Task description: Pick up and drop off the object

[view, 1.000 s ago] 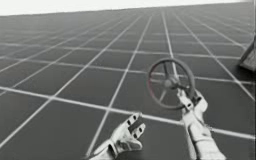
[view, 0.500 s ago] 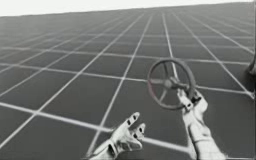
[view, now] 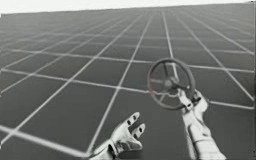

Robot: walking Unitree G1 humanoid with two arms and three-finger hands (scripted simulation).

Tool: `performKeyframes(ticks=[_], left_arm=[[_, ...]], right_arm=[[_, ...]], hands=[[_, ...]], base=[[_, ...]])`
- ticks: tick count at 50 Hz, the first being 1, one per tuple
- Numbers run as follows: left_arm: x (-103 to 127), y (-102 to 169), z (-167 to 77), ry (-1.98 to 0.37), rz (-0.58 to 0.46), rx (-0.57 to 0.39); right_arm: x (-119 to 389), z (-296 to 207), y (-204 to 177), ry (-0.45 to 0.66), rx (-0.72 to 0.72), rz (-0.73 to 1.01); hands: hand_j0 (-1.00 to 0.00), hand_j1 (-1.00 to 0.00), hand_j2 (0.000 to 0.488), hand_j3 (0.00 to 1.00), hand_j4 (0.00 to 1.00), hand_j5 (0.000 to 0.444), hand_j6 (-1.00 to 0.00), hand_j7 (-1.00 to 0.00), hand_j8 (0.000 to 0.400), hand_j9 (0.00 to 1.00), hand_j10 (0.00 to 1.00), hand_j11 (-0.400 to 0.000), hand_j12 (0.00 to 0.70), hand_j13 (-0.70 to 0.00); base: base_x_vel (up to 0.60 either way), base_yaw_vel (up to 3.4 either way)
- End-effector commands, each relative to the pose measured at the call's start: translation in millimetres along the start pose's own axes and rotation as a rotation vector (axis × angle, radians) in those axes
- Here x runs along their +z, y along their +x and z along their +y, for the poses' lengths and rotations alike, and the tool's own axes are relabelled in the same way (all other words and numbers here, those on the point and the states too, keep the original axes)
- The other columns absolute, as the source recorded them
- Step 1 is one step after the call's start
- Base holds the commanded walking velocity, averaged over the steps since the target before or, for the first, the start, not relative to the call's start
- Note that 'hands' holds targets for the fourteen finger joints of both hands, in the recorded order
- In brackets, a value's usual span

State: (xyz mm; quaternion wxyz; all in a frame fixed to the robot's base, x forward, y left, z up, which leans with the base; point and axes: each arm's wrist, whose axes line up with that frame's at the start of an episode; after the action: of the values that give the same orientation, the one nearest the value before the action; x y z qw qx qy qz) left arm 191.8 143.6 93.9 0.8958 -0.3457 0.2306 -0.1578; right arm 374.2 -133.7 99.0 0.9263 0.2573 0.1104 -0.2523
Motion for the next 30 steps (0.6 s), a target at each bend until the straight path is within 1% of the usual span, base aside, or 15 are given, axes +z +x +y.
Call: performKeyframes(ticks=[1, 19, 30], left_arm=[[-0.1, -2.7, 3.0, -0.012, -0.012, -0.001], [-0.1, -2.7, 3.0, -0.012, -0.012, -0.001], [-0.1, -2.7, 3.0, -0.012, -0.012, -0.001]], right_arm=[[7.0, 14.0, -4.3, 0.007, 0.044, -0.030], [7.0, 14.0, -4.3, 0.007, 0.044, -0.030], [7.0, 14.0, -4.3, 0.007, 0.044, -0.030]], hands=[[0.00, 0.00, 0.000, 1.00, 1.00, 0.000, 0.00, 0.00, 0.000, 1.00, 1.00, -0.400, 0.000, -0.700], [0.00, 0.00, 0.000, 1.00, 1.00, 0.000, 0.00, 0.00, 0.000, 1.00, 1.00, -0.400, 0.000, -0.700], [0.00, 0.00, 0.000, 1.00, 1.00, 0.000, 0.00, 0.00, 0.000, 1.00, 1.00, -0.400, 0.000, -0.700]], base=[[0.60, -0.01], [0.59, 0.01], [0.48, -0.20]])
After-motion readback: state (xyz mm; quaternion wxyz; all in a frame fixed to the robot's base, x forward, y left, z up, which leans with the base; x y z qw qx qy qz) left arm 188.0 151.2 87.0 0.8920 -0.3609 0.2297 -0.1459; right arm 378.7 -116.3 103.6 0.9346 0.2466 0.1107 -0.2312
